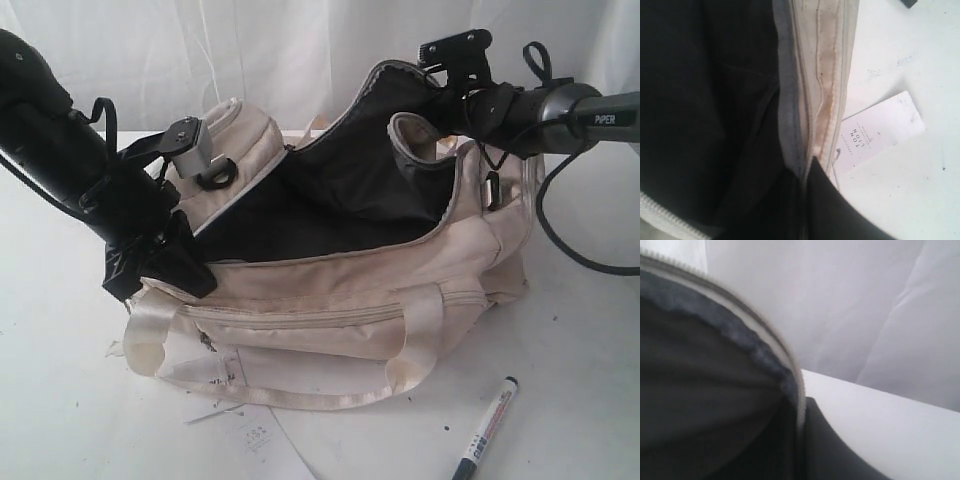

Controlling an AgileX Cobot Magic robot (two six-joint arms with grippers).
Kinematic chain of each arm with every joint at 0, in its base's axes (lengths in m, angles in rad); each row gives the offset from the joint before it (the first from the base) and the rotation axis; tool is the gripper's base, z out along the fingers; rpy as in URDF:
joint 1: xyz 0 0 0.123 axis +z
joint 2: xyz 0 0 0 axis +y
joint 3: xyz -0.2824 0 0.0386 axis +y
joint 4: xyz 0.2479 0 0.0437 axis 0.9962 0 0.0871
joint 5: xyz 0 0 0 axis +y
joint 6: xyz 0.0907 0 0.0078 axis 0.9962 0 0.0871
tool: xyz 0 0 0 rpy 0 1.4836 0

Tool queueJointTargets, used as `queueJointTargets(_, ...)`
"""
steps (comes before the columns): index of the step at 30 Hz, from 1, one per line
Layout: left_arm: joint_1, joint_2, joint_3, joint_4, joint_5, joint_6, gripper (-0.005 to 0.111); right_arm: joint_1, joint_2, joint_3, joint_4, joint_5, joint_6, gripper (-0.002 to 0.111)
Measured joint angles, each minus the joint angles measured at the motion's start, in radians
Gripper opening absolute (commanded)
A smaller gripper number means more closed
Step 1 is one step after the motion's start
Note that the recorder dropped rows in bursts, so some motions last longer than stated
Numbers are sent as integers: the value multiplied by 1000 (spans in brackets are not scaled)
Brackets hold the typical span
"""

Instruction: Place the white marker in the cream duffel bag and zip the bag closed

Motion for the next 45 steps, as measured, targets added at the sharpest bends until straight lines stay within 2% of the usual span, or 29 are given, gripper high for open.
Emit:
queueJointTargets(14,0,0,0,-2,43,0,0,-18,61,-74,2,115,7,0)
queueJointTargets(16,0,0,0,-15,48,0,0,-18,61,-83,5,159,7,0)
queueJointTargets(19,0,0,0,-102,66,38,0,-18,43,-124,8,349,7,0)
queueJointTargets(22,0,0,0,-132,80,74,2,-14,34,-156,8,427,7,2)
queueJointTargets(23,0,0,0,-132,86,81,5,-12,32,-167,17,441,7,5)
queueJointTargets(24,0,0,0,-134,89,82,14,-10,32,-172,28,448,7,13)
queueJointTargets(32,0,0,0,-242,90,98,56,-11,30,-183,114,487,7,38)
queueJointTargets(34,0,0,0,-277,76,100,67,-11,28,-183,116,488,7,49)
queueJointTargets(37,0,0,0,-317,44,102,73,-11,28,-183,116,488,7,58)
queueJointTargets(45,0,0,0,-370,17,104,72,-11,4,-183,116,520,7,58)
